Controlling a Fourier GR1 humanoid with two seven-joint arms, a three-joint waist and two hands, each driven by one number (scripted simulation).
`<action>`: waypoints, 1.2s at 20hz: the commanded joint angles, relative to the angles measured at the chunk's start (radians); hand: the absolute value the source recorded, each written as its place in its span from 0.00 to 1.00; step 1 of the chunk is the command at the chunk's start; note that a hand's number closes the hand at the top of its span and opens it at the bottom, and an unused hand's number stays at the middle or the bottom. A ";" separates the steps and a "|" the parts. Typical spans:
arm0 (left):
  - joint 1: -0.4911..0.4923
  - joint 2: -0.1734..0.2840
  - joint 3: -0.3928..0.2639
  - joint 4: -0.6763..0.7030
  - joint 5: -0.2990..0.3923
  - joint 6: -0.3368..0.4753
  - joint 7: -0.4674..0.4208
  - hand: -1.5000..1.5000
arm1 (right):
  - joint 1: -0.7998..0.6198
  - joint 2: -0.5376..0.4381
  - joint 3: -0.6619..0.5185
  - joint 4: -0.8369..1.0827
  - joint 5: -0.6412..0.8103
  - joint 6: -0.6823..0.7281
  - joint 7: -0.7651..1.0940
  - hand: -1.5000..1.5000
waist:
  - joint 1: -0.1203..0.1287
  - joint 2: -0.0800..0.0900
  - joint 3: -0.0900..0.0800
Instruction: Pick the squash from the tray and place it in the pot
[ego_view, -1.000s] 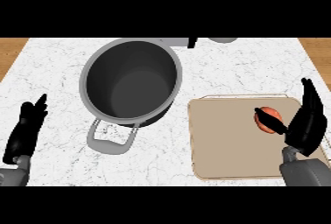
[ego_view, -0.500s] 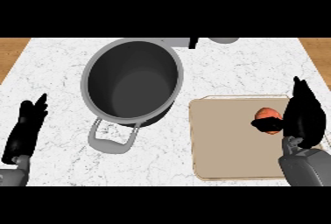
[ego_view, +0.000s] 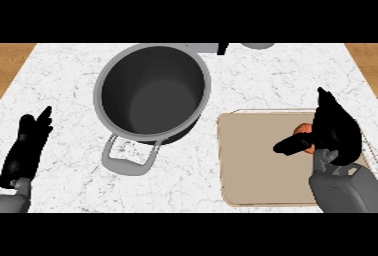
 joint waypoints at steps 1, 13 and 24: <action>0.008 -0.016 0.000 -0.034 0.002 0.003 0.022 0.50 | -0.004 0.014 -0.031 -0.013 -0.006 0.140 0.190 0.00 | 0.001 0.002 0.002; 0.006 -0.046 -0.003 0.004 -0.044 -0.017 -0.019 0.50 | 0.071 0.060 -0.129 0.039 0.036 0.122 0.084 0.00 | 0.001 0.005 0.002; -0.009 -0.079 0.039 -0.024 -0.077 -0.041 0.020 0.50 | -0.050 0.112 -0.184 0.204 0.136 0.101 0.039 0.00 | 0.008 0.005 0.002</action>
